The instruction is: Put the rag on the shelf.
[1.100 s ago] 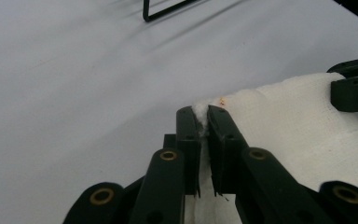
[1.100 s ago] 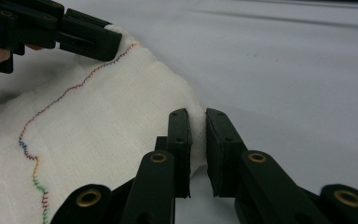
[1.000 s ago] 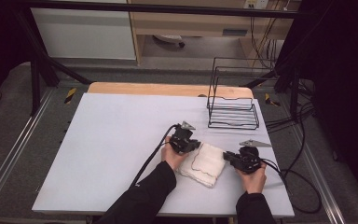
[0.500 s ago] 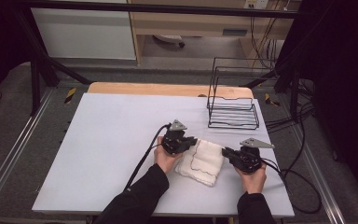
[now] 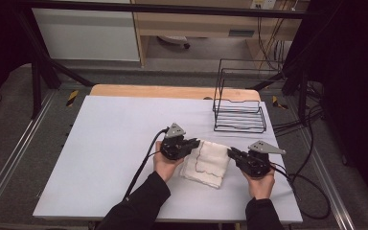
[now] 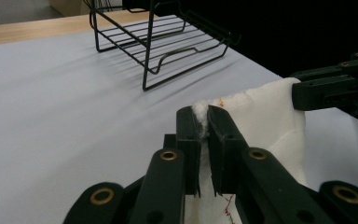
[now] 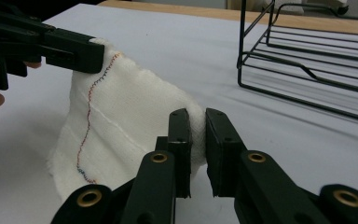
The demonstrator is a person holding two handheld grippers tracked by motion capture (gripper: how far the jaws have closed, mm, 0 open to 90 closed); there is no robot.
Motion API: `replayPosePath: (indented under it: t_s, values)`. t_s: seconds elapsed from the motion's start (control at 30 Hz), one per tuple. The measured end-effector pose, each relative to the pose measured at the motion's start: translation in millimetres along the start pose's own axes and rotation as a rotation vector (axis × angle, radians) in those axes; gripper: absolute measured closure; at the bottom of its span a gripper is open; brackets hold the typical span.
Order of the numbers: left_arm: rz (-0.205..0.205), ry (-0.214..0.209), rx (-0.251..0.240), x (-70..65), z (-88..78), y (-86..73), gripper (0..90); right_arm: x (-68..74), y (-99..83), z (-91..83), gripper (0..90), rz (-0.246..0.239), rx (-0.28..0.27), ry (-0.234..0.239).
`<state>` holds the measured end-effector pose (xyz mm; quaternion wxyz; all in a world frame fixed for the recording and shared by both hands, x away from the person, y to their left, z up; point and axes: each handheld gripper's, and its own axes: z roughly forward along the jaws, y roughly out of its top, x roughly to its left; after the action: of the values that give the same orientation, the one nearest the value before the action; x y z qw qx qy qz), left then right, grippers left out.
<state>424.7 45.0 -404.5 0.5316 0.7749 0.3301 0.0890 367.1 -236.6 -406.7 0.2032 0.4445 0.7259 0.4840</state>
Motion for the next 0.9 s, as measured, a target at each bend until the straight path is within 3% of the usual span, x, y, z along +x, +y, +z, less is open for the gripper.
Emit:
replayPosePath:
  t_s: [0.17, 0.4, 0.9]
  values:
    - [-0.005, -0.004, -0.043, -2.5, -11.3, 1.9, 83.2, 4.9, 5.2, -4.1, 81.3, -0.018, -0.034, 0.005]
    - [0.019, 0.005, -0.095, -9.0, -23.6, 6.8, 83.2, 9.3, 10.4, -9.1, 81.3, -0.039, -0.077, 0.007]
    - [0.030, 0.018, -0.181, -15.2, -39.2, 18.1, 83.3, 21.0, 27.0, -23.2, 81.6, -0.094, -0.171, -0.004]
